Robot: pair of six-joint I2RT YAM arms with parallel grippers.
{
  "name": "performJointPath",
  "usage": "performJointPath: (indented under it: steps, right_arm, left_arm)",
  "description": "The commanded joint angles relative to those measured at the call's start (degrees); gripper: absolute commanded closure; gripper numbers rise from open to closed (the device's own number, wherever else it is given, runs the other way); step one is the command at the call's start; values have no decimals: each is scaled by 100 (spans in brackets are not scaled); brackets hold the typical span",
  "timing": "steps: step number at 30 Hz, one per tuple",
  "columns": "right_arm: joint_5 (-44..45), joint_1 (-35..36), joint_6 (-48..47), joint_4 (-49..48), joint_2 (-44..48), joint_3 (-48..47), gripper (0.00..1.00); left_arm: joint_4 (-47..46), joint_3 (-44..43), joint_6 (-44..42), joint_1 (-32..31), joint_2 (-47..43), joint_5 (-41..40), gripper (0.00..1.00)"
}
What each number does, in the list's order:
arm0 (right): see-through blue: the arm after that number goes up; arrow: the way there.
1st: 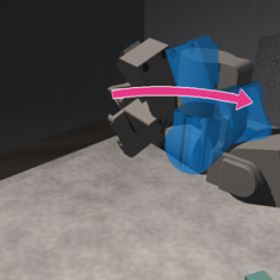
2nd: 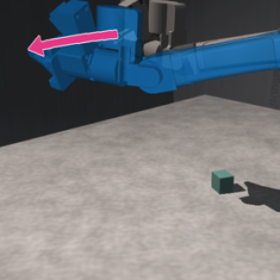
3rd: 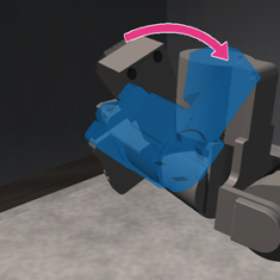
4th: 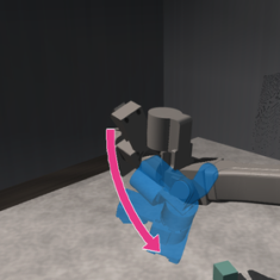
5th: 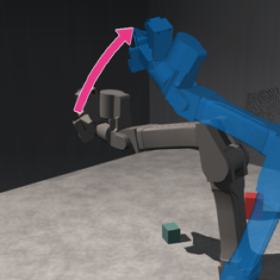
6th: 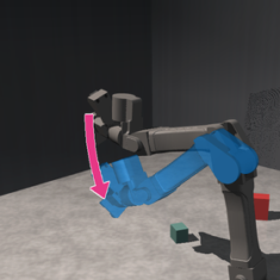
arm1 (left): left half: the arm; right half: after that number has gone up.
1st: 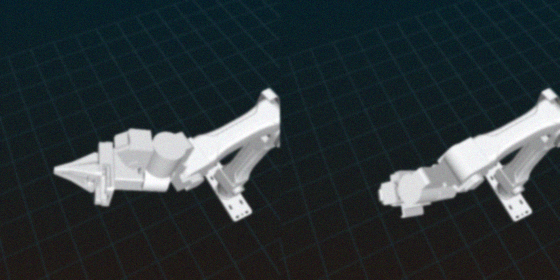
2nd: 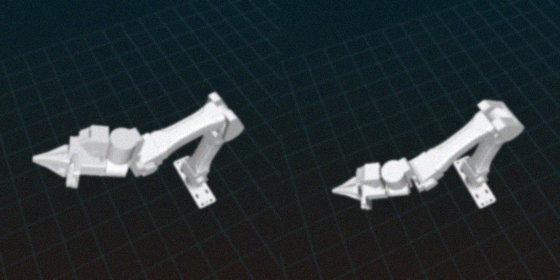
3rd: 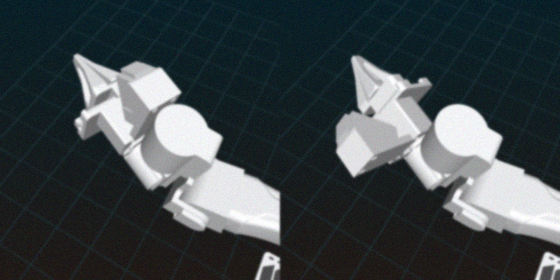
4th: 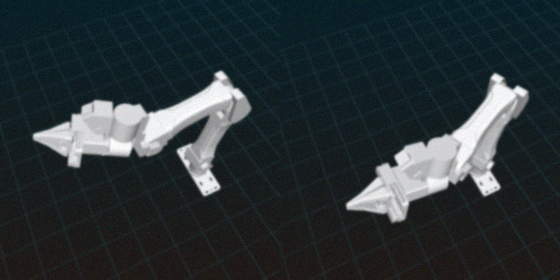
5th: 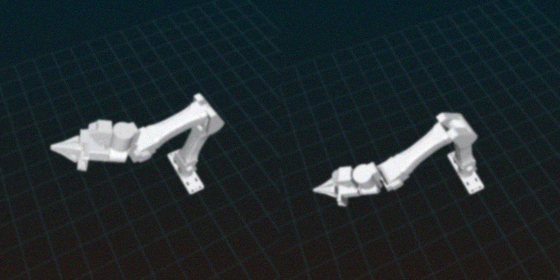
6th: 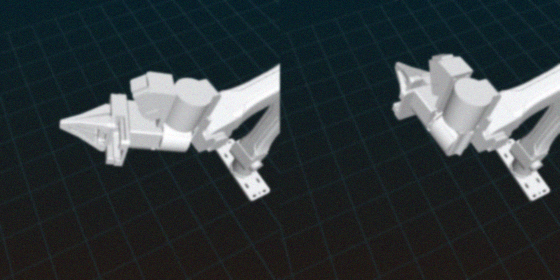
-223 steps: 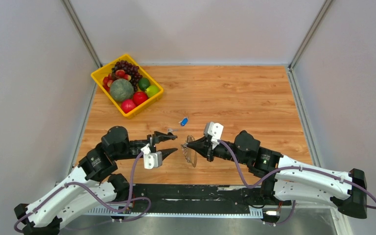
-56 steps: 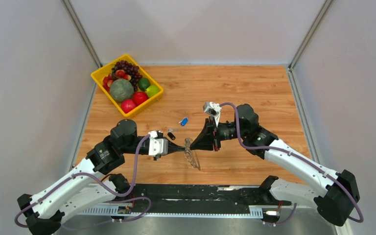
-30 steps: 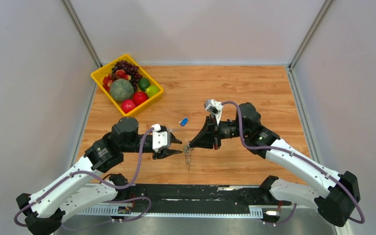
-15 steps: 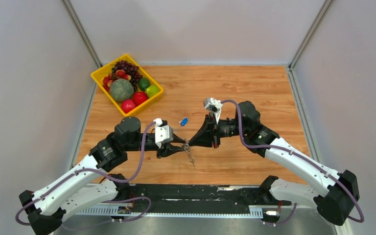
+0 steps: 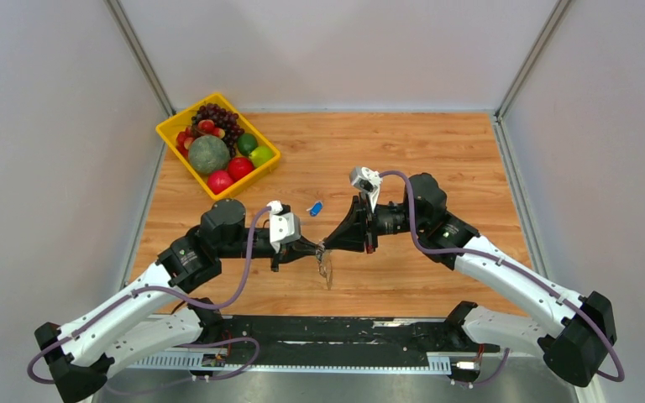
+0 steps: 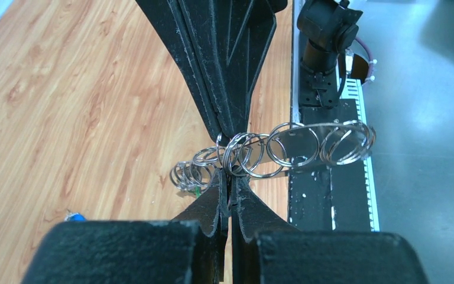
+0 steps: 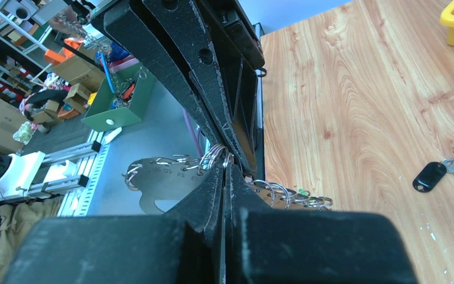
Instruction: Remove the keys from the keyring
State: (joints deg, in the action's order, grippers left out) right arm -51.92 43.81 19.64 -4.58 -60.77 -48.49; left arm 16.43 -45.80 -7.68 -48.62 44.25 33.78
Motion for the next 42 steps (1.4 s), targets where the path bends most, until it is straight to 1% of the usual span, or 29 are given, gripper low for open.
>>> performJointPath:
  steps: [1, 8, 16, 23, 29, 37, 42]
  right_arm:
    - [-33, -2, 0, -229, 128, -229, 100]
    - [-37, -90, 98, -127, 206, -94, 100]
    - [-96, -88, 190, -131, 12, 76, 100]
    - [-176, -68, 194, -272, -203, 25, 100]
    - [-166, -1, 196, -496, -305, 59, 100]
    - [-100, 106, 183, -606, -428, 64, 100]
    - [9, 342, 118, -606, -567, -5, 100]
  left_arm:
    - [-32, -111, -103, 2, -49, -131, 100]
    - [419, -294, -487, 4, -223, -411, 100]
    - [113, -239, -499, 6, -403, -321, 100]
    - [-896, 131, 13, 10, -365, 239, 100]
    - [-1542, 310, 404, 8, -245, 567, 100]
    - [-2368, 544, 686, 2, -152, 910, 100]
    - [-2944, 694, 734, 2, -133, 911, 100]
